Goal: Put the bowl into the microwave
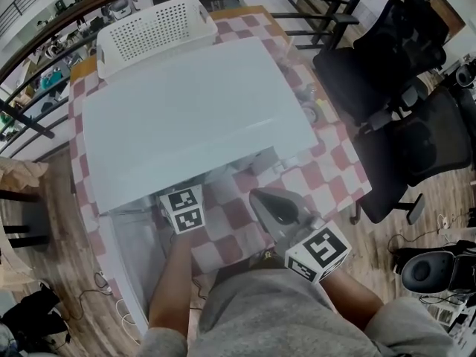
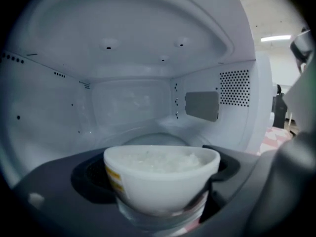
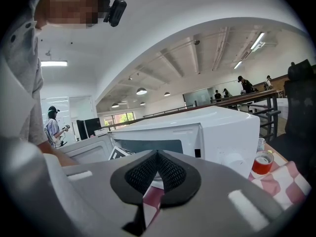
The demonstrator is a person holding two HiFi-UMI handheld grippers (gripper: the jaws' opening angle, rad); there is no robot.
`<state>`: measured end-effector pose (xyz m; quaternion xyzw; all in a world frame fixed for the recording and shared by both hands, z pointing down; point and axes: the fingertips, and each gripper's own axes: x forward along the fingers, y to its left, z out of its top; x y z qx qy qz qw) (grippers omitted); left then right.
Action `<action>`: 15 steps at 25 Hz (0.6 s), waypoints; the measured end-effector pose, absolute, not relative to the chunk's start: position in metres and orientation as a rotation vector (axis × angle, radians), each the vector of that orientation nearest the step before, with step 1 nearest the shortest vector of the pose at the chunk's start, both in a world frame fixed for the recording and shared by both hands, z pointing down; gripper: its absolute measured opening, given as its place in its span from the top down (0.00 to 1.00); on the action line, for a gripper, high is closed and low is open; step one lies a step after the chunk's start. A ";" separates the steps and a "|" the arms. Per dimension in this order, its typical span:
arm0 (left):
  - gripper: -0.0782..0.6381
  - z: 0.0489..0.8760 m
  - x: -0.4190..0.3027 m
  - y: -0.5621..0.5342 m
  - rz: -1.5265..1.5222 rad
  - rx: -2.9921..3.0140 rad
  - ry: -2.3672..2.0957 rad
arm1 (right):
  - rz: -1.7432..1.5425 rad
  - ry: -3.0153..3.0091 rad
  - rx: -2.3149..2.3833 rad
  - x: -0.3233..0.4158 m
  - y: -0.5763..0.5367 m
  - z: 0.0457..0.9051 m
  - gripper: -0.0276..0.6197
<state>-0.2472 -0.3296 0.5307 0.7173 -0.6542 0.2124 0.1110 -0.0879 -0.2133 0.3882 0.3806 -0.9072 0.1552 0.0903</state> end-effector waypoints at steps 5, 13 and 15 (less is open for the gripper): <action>0.14 0.535 -0.252 -0.333 0.670 2.091 -1.954 | 0.462 -2.700 1.141 -0.087 -0.215 0.388 0.96; 0.14 0.535 -0.253 -0.330 0.711 2.058 -1.968 | 0.460 -2.714 1.141 -0.087 -0.214 0.385 0.96; 0.14 0.537 -0.254 -0.328 0.747 2.042 -1.969 | 0.461 -2.719 1.139 -0.087 -0.213 0.384 0.96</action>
